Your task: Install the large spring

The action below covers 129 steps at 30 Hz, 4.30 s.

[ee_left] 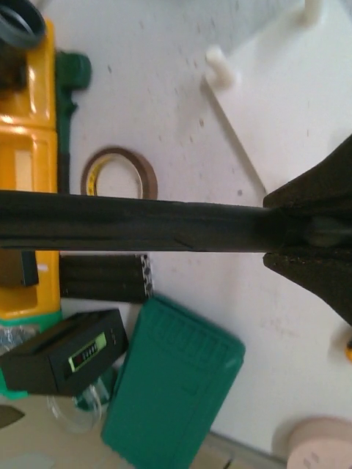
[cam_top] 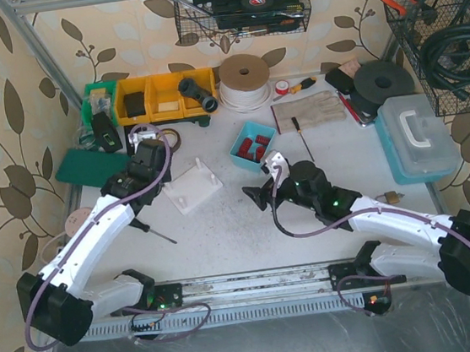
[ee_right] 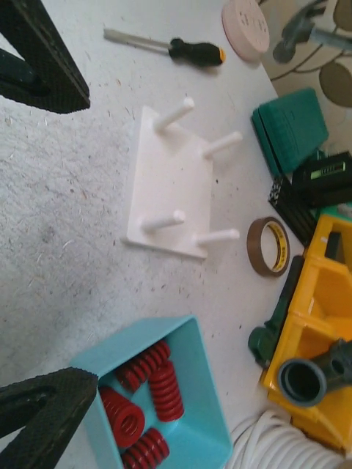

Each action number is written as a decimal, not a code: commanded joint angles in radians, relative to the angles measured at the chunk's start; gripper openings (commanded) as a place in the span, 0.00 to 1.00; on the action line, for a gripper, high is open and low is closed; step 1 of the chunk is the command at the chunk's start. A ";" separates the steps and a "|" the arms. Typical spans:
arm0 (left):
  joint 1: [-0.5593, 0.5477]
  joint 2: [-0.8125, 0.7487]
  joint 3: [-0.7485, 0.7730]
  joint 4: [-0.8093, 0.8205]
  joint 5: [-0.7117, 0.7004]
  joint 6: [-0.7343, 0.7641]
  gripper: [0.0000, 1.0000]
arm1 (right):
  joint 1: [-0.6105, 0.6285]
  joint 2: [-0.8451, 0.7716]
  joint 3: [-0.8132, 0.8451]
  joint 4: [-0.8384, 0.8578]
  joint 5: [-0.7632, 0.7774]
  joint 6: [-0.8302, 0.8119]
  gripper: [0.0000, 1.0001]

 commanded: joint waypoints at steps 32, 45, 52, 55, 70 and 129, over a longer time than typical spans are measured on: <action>0.422 0.640 0.019 0.173 0.114 0.330 0.21 | 0.065 -0.032 0.010 0.005 0.211 -0.032 1.00; 0.424 0.384 0.006 0.168 0.178 0.216 0.71 | 0.065 0.009 0.042 -0.071 0.387 0.010 1.00; 0.424 0.130 -0.013 0.207 0.284 0.150 0.79 | 0.063 0.023 0.047 -0.099 0.462 0.025 0.99; 0.424 0.034 -0.018 0.214 0.359 0.129 0.80 | 0.059 0.020 0.055 -0.123 0.483 0.040 0.99; 0.284 0.037 -0.040 0.285 0.732 0.166 0.62 | -0.046 0.046 0.078 -0.233 0.514 0.145 0.99; -0.050 1.096 0.823 0.001 1.104 1.568 0.49 | -0.068 -0.203 -0.041 -0.177 0.569 0.142 0.99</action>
